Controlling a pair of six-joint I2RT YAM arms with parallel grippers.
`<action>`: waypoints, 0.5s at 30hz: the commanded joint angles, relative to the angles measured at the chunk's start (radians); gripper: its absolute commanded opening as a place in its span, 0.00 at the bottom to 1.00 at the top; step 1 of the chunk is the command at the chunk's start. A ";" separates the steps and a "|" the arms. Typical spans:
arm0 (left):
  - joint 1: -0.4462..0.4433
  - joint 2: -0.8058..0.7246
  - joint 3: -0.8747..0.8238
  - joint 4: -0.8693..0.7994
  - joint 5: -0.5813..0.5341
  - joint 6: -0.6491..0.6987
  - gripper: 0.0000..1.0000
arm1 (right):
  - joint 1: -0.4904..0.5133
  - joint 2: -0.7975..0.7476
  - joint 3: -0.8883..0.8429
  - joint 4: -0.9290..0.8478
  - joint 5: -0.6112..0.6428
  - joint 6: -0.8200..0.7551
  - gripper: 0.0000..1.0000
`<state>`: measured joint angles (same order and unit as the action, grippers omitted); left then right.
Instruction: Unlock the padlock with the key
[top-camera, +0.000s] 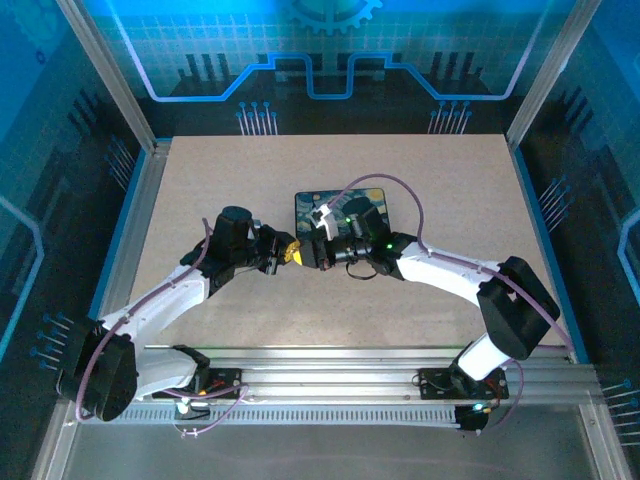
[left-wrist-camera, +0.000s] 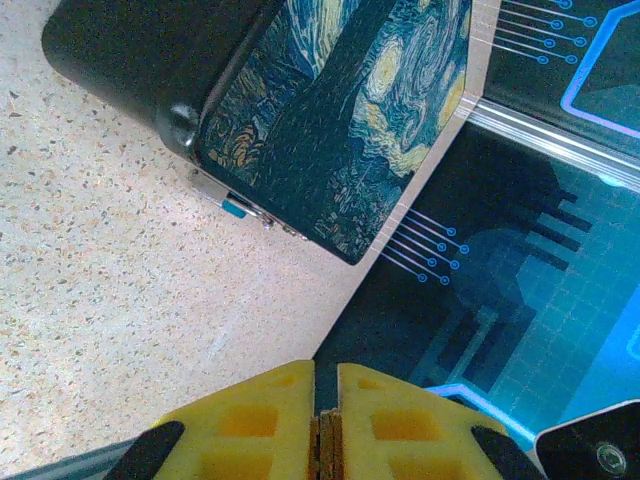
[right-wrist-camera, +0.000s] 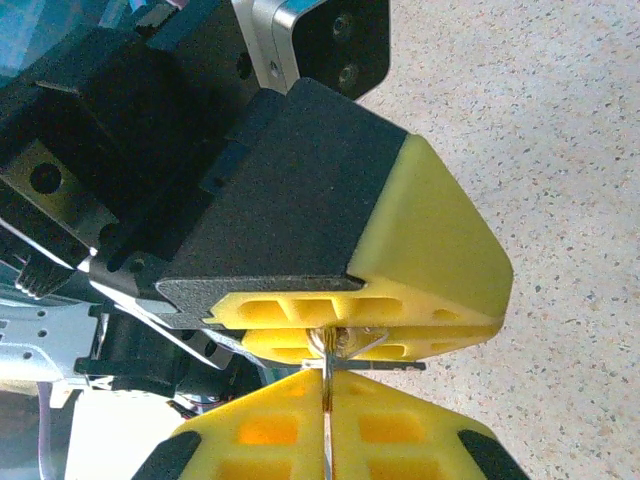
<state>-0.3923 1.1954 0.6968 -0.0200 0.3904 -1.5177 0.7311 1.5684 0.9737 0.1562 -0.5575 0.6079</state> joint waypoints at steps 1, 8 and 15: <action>0.007 -0.025 -0.023 -0.024 0.025 0.005 0.11 | 0.008 -0.005 0.006 0.029 0.006 -0.019 0.09; 0.016 -0.041 -0.022 -0.065 0.004 0.035 0.05 | 0.003 -0.028 0.001 0.009 0.013 -0.039 0.09; 0.020 -0.042 -0.006 -0.083 0.003 0.072 0.00 | -0.018 -0.031 -0.013 -0.020 0.019 -0.036 0.24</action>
<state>-0.3801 1.1721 0.6964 -0.0628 0.3897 -1.4857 0.7254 1.5639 0.9726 0.1478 -0.5510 0.5812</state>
